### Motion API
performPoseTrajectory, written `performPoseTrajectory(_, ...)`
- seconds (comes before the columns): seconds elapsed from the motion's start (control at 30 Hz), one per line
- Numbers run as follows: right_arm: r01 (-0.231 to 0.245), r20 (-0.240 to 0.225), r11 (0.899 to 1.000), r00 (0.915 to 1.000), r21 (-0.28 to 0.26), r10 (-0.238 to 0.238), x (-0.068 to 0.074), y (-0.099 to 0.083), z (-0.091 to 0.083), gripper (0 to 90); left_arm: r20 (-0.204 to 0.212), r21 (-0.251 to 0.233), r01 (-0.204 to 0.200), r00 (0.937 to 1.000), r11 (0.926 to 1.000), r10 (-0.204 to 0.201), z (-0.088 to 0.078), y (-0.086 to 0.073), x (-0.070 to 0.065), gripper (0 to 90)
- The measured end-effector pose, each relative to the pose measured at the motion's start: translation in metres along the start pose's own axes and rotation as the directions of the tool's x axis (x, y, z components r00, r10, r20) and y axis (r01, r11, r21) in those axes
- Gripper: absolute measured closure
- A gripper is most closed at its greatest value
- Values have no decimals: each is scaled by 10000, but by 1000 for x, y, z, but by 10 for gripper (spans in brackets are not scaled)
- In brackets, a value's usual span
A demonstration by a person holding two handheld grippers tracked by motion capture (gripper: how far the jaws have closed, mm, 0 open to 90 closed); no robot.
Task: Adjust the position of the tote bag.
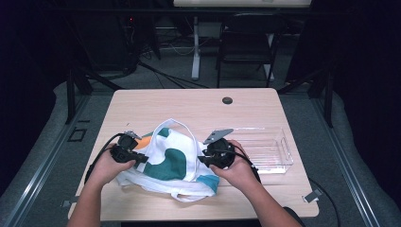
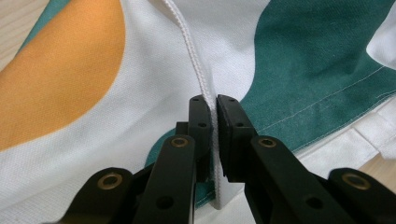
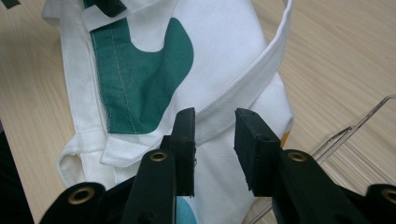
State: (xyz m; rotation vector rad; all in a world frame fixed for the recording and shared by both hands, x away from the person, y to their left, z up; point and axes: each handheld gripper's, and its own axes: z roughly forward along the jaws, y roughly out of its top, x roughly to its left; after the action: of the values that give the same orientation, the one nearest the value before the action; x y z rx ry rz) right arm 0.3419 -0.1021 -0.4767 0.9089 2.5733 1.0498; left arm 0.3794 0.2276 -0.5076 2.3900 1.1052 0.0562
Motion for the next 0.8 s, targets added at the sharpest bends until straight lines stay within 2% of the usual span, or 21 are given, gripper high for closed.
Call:
performPoseTrajectory(0.53, 98, -5, 9999, 10000, -51, -98, 2, 1, -2, 685, -70, -601, -125, 9999, 9981, 121, -14, 2, -3, 862)
performPoseTrajectory(0.8, 245, -140, 9996, 9996, -159, -247, 6, 3, -3, 687, -177, -1047, -156, 9997, 9944, 139, -22, 3, -4, 866)
